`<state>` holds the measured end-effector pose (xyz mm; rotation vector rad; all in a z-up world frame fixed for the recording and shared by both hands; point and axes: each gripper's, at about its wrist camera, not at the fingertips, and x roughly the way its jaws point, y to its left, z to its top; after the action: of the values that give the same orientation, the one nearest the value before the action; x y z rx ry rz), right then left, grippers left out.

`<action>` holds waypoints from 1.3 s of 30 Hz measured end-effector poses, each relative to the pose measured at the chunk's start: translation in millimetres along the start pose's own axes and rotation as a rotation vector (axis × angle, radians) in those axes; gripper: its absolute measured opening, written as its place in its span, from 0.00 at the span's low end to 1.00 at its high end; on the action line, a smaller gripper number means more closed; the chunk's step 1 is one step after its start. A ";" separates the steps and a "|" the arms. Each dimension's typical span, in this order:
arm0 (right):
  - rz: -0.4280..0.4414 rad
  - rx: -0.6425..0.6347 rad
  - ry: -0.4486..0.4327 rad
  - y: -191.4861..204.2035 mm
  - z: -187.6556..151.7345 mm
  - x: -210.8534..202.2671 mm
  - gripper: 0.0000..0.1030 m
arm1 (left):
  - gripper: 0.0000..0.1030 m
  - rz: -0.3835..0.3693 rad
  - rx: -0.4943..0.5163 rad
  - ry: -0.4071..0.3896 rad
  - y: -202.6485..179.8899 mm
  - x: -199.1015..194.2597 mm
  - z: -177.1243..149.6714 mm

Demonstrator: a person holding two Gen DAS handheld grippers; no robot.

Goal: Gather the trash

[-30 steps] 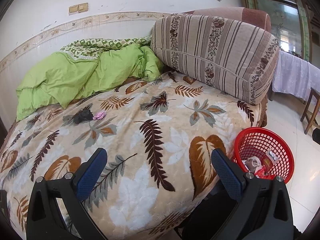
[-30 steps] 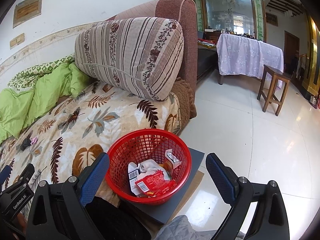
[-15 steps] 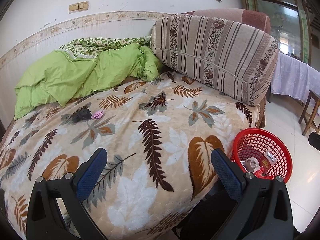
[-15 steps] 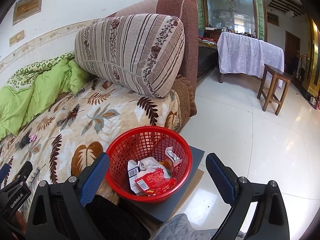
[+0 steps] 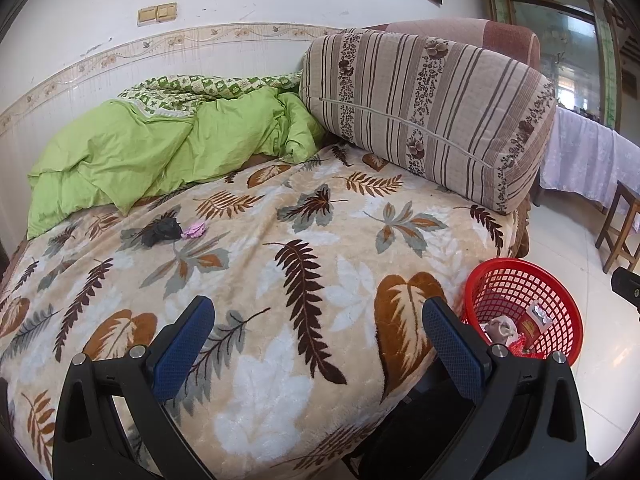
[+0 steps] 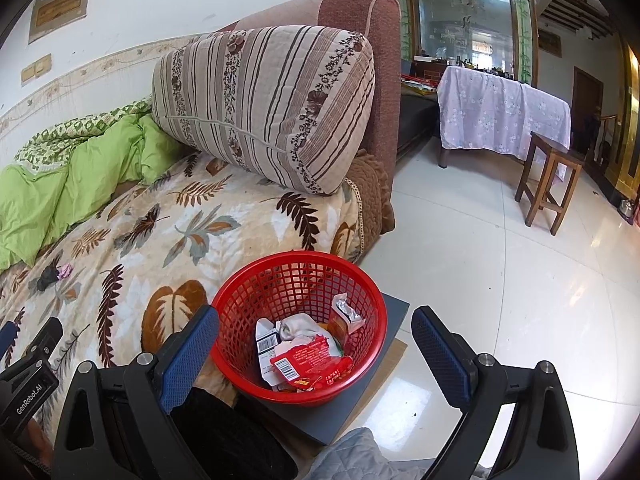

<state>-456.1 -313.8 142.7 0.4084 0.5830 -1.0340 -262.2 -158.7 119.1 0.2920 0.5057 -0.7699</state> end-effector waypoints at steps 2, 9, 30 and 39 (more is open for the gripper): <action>-0.001 0.000 0.001 0.3 -0.3 0.2 0.95 | 1.00 0.000 0.001 0.000 -1.4 0.3 0.5; -0.002 0.004 0.006 -0.1 -0.7 0.6 0.95 | 1.00 -0.001 -0.002 0.000 -0.9 -0.5 0.4; -0.003 0.004 0.006 -0.4 -1.4 0.3 0.95 | 1.00 -0.008 -0.001 -0.003 -6.1 -1.1 2.1; -0.005 0.002 0.004 -0.7 -1.7 -1.5 0.95 | 1.00 -0.011 -0.002 -0.006 -9.3 -2.6 4.2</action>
<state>-457.6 -312.1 142.3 0.4110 0.5870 -1.0391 -269.1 -165.3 123.4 0.2846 0.5026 -0.7810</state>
